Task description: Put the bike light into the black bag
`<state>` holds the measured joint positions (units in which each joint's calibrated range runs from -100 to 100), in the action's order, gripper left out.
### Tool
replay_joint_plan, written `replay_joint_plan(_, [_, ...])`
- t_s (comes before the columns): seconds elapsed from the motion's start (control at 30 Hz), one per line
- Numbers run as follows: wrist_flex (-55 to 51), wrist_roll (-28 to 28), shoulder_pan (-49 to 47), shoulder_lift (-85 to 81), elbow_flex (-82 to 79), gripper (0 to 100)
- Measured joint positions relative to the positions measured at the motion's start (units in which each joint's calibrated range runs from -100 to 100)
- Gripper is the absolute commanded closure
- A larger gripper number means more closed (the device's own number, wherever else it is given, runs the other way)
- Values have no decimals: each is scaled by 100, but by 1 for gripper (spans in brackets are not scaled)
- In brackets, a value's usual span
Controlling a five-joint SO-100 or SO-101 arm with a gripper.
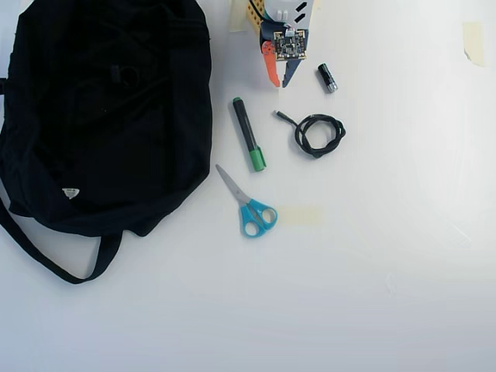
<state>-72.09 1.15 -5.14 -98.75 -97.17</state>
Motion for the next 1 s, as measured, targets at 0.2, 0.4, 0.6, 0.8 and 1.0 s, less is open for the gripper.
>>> replay_joint_plan(0.2, [17, -5, 0, 0, -39, 98])
replay_joint_plan(0.4, [17, -5, 0, 0, -39, 98])
replay_joint_plan(0.6, [17, -5, 0, 0, -39, 98])
replay_joint_plan(0.8, [17, -5, 0, 0, -47, 98])
replay_joint_plan(1.0, [17, -5, 0, 0, -47, 98])
